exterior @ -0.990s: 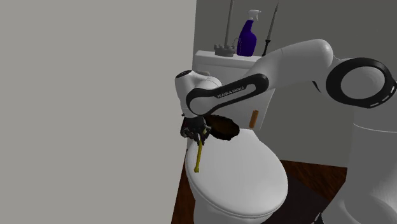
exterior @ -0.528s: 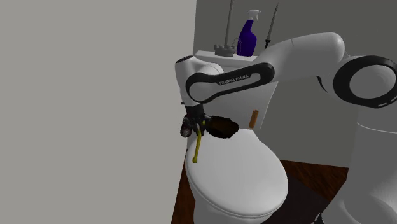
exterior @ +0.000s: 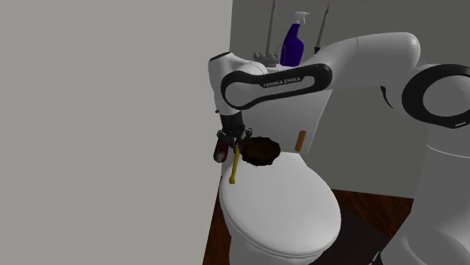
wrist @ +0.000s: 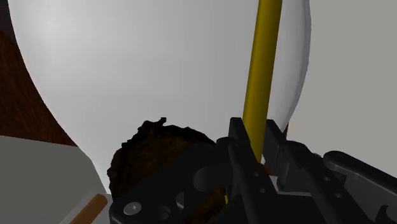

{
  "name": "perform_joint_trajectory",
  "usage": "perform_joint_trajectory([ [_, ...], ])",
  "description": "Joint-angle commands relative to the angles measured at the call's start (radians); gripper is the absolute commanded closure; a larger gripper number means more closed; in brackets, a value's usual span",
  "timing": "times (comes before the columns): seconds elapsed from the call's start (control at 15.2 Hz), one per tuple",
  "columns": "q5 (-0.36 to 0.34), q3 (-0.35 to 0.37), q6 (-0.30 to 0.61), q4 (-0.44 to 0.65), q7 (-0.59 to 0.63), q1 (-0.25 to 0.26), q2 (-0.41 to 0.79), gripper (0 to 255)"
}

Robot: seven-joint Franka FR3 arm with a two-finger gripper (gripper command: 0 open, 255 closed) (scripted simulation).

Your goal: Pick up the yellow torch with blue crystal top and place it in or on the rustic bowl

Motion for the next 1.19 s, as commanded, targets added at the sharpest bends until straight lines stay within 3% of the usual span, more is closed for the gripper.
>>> perform_joint_trajectory([
  [0.0, -0.003, 0.002, -0.014, 0.107, -0.003, 0.007, 0.011, 255],
  [0.13, -0.003, 0.003, -0.037, 0.130, -0.006, 0.010, 0.011, 255],
  [0.59, 0.026, -0.051, 0.025, 0.020, -0.167, -0.111, -0.077, 255],
  [1.12, 0.035, -0.126, 0.074, -0.024, -0.352, -0.228, -0.113, 255],
])
